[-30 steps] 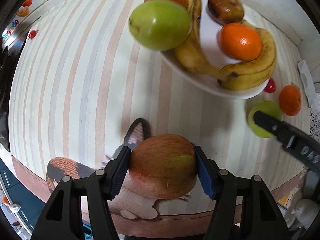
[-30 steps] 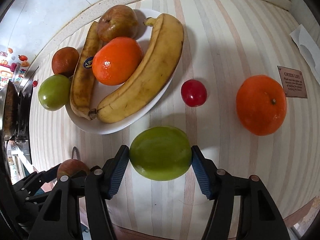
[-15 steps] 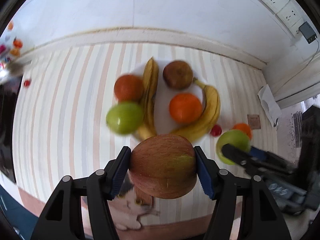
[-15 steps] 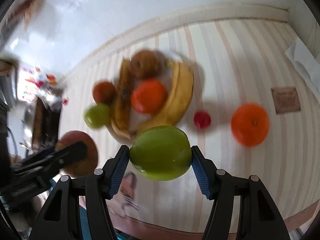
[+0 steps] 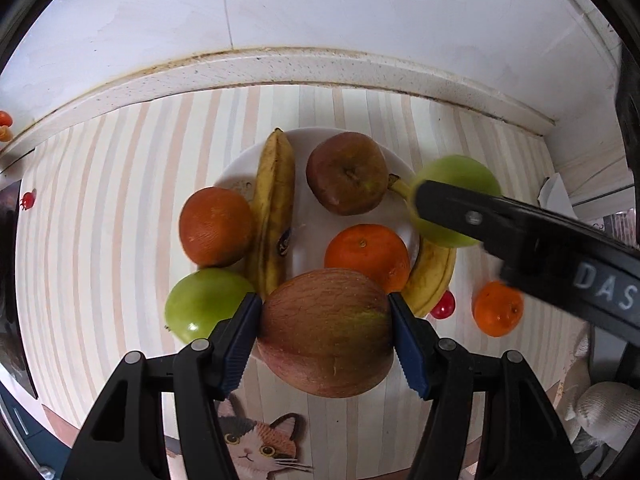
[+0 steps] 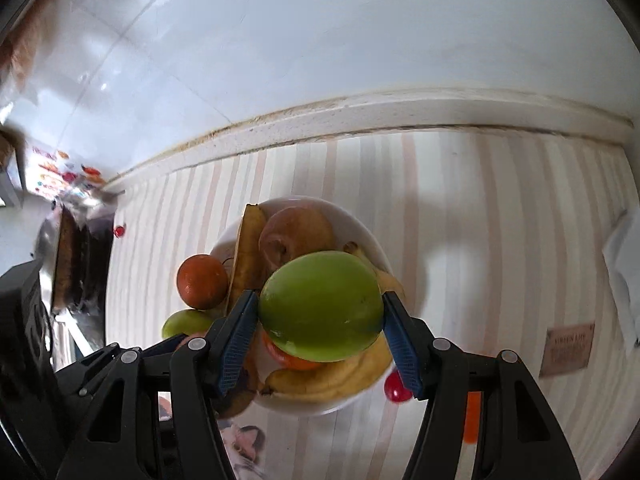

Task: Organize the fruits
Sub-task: 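Carry both apples over the white plate and lower them onto the fruit, then open both grippers to release the apples on the plate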

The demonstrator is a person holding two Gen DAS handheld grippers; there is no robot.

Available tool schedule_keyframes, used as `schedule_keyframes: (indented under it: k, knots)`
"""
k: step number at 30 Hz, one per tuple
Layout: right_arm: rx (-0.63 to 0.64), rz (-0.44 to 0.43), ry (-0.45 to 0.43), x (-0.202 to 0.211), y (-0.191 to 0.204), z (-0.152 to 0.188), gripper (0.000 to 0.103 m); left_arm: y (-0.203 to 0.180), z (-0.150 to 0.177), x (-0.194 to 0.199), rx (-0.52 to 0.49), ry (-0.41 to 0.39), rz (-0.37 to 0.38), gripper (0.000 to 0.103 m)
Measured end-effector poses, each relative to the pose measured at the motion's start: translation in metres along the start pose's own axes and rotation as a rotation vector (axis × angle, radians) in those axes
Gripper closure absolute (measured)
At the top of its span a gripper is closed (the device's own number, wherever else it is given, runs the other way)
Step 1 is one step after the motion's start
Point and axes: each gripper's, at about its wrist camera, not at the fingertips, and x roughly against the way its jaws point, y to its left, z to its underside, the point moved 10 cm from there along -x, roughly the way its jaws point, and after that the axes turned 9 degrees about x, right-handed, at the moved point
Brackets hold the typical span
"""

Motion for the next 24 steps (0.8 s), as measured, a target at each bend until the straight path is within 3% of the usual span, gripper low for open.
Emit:
schedule_keyframes:
  k: [7, 16, 24]
  knots:
    - [0.031, 0.018, 0.052, -0.030, 0.002, 0.005, 0.038, -0.001, -0.004, -0.012, 0.005, 0.009, -0.019, 0.042]
    - [-0.001, -0.006, 0.066, -0.035, -0.002, 0.001, 0.037, -0.001, 0.002, -0.019, 0.001, 0.046, -0.031, 0.040]
    - [-0.011, -0.015, 0.073, -0.036, -0.002, 0.000, 0.037, 0.002, -0.004, -0.007, 0.020, 0.014, -0.032, 0.041]
